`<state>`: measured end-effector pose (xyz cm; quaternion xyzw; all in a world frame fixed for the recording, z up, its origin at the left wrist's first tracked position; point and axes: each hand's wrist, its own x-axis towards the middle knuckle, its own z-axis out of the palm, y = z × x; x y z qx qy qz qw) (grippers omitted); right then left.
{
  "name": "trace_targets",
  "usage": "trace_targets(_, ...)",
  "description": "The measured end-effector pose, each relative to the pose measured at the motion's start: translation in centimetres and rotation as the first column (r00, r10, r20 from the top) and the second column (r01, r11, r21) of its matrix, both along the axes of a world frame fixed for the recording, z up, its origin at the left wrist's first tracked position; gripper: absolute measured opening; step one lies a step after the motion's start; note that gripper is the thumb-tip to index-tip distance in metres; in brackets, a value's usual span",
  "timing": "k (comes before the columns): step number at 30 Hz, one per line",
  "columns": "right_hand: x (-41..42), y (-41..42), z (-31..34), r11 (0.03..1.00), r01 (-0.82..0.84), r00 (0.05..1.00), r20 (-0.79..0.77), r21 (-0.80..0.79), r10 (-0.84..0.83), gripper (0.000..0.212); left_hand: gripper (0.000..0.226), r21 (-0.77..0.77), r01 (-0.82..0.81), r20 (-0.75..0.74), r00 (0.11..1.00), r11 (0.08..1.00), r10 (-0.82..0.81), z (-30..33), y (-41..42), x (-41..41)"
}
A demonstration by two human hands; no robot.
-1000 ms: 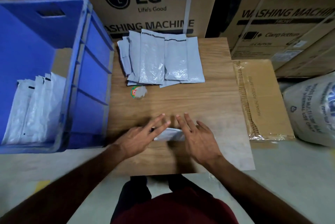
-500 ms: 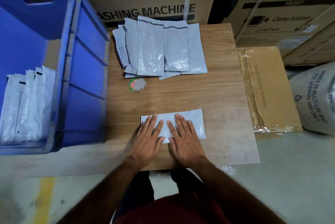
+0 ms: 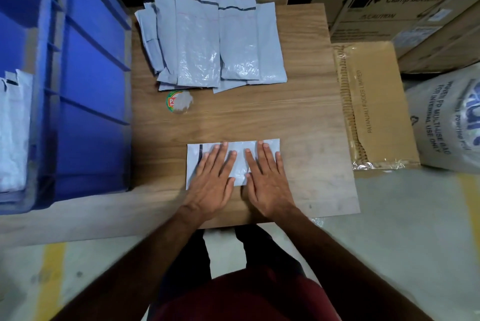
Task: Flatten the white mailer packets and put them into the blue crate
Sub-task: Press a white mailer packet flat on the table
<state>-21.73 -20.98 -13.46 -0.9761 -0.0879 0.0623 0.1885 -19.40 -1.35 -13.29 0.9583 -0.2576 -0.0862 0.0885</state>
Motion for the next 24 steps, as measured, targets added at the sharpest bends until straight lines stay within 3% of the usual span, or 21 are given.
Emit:
trace_targets(7, -0.1, -0.9, -0.3, 0.997, -0.025, 1.0, 0.0, 0.079, 0.025, 0.063, 0.066, -0.017, -0.07, 0.028, 0.997, 0.997, 0.07, -0.3, -1.4, -0.4)
trace_targets(10, -0.2, -2.2, -0.3, 0.988, 0.099, 0.995, -0.014, 0.12, -0.098, 0.064, 0.065, -0.028, -0.023, 0.02, 1.0, 0.999, 0.023, -0.4, -3.0, -0.2)
trace_targets(14, -0.8, -3.7, -1.1, 0.994, 0.109, 0.993, -0.041, 0.025, -0.108, 0.063, 0.065, -0.022, -0.013, 0.012, 1.0, 1.0, 0.013, -1.2, -3.8, -0.6)
trace_targets(20, -0.6, -2.6, -0.5, 0.989, 0.149, 0.988, -0.04, 0.011, -0.149, 0.064, 0.065, -0.032, -0.002, -0.017, 1.0, 0.999, 0.001, -0.3, -3.4, -0.2)
trace_targets(24, -0.2, 0.1, 0.4, 0.997, 0.067, 0.997, 0.044, 0.033, -0.069, 0.065, 0.066, 0.02, -0.201, 0.03, 0.979, 0.979, 0.201, 0.1, -0.2, -0.4)
